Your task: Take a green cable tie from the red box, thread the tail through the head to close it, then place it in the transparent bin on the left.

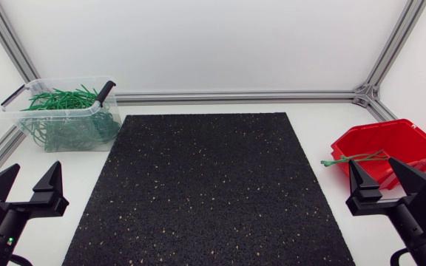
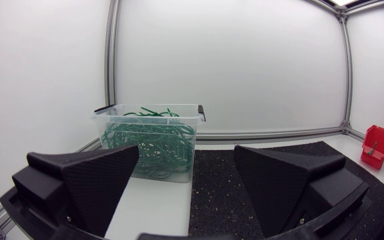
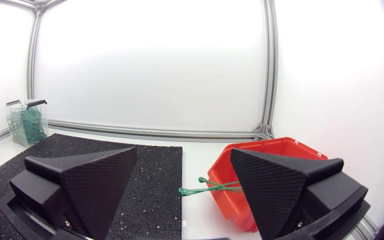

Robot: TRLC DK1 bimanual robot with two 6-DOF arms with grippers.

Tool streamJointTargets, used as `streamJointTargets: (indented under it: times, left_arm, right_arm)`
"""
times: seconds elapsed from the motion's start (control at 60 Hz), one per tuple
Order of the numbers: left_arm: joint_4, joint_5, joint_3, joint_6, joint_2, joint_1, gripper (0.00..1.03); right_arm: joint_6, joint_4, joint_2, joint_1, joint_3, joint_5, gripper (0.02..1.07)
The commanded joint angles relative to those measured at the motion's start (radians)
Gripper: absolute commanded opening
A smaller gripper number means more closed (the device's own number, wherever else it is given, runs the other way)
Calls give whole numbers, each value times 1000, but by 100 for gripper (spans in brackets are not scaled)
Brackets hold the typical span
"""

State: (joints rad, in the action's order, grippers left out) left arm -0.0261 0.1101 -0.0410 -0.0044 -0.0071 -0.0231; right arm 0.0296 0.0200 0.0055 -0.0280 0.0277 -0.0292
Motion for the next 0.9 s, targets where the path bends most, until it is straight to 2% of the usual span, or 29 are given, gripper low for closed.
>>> streamJointTargets:
  times: [0.0,0.1,0.15,0.317,0.533,0.717,0.883]
  left_arm:
    - [6,3,44,-22,-5,-6,99]
    - [6,3,44,-22,-5,-3,99]
    - [6,3,44,-22,-5,-1,99]
    - [6,3,44,-22,-5,0,99]
    - [8,3,43,-22,-4,3,99]
    - [8,3,43,-22,-4,2,99]
    - [8,3,43,-22,-4,-3,99]
  right_arm:
    - [6,17,-4,3,55,-5,104]
    - [6,31,25,3,94,-5,104]
    - [0,61,145,3,186,-5,104]
    - [9,106,347,-62,330,-29,104]
    - [90,228,556,-202,523,-218,104]
    - [279,360,751,-245,689,-239,104]
    - [543,488,923,-256,808,-239,103]
